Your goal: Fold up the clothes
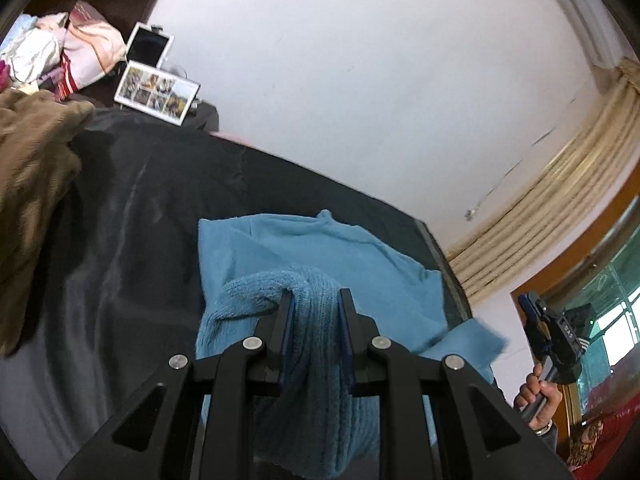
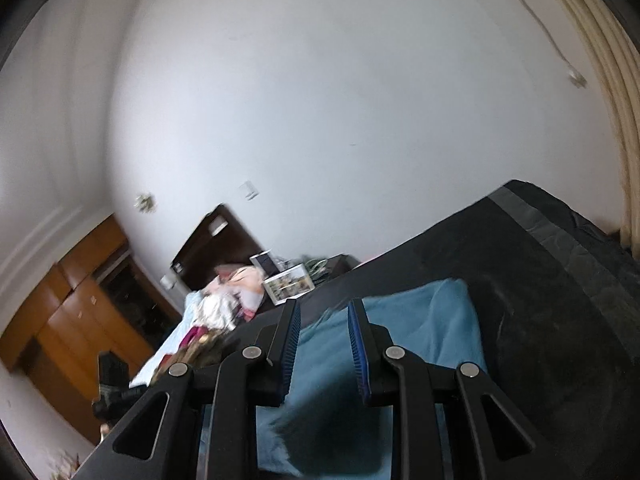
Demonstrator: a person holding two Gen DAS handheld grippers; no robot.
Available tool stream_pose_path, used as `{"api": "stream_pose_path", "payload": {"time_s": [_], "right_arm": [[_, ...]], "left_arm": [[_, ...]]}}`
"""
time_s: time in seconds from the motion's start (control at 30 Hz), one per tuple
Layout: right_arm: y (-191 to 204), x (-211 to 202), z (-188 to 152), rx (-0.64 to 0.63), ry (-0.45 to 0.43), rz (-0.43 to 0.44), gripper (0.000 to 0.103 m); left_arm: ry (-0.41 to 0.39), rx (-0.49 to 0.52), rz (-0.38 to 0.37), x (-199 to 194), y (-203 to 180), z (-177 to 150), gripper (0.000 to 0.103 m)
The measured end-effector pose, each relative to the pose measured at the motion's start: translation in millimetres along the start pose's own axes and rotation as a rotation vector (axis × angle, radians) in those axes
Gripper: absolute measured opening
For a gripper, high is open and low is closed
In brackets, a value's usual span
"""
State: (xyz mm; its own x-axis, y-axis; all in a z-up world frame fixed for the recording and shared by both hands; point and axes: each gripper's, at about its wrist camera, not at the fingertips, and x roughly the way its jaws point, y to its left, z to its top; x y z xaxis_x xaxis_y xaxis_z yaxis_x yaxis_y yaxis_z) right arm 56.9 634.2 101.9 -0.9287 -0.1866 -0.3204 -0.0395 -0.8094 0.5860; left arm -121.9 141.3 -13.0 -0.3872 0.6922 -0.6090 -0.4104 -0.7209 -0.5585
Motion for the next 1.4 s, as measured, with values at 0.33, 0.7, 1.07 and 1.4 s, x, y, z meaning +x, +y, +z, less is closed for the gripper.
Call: {"api": "stream_pose_path", "payload": {"time_s": [0.33,0.7,1.07,1.4], "right_arm": [[-32.6,40.3,-31.5,-0.177,0.199,-0.235,0.088],[-4.7,134.0,-34.3,-0.53,0.536,-0.209,0.088],[-9.8,199.0,-62.1,-0.551,0.737,-0.131,0.052],[45.9,132.9,-2.8,-0.625,0.277,-0.357,0.015]], "left_arm": [[0.088,-0.049,0.065,66.0,30.6,18.7,0.022],[0.096,-0.06,0.065,73.0,36.5,16.1,0.022],[0.114,-0.066,0.074,76.5,38.3,16.4,0.022],[0.063,-0.073,0.054,75.1,19.1,37.4,0.022]]}}
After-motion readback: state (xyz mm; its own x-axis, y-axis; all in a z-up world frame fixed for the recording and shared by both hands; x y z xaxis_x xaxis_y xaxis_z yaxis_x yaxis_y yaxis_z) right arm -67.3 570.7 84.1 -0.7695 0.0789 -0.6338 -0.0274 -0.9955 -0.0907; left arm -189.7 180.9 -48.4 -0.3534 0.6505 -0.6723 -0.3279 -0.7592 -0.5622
